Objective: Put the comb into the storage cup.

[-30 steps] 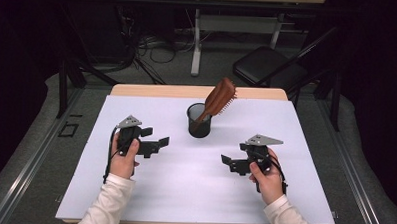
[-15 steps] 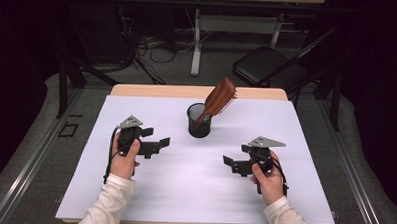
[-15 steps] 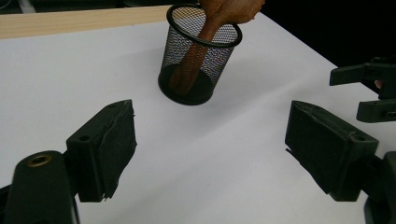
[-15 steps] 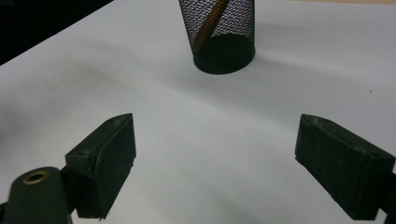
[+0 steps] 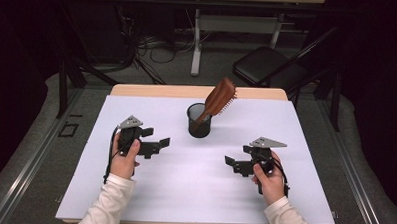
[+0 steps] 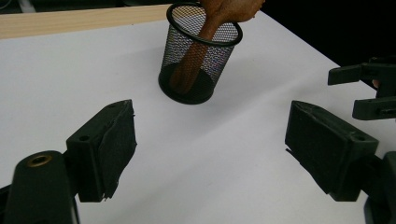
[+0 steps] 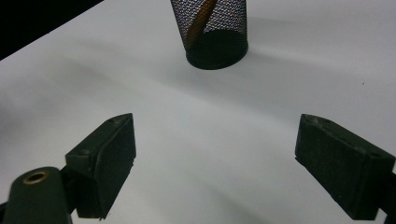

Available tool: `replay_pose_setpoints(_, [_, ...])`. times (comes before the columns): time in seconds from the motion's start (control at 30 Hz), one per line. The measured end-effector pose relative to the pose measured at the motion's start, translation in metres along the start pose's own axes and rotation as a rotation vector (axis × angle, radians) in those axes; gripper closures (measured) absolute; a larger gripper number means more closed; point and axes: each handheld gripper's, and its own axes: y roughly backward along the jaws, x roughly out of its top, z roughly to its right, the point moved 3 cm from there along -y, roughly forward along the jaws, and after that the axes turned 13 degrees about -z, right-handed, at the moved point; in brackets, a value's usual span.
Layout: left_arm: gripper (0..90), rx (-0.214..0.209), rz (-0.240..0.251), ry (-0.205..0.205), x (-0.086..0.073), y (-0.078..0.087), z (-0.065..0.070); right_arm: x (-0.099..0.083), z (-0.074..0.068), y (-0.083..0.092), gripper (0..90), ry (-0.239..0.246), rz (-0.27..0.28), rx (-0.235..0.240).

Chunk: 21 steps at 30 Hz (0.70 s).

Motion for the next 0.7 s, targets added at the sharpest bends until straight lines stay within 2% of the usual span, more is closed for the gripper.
replay_pose_setpoints(0.7, [16.5, 0.001, 0.001, -0.001, 0.0000, 0.0004, -0.0010, -0.0021, 0.0017, -0.0011, 12.3, 0.002, -0.011, 0.010])
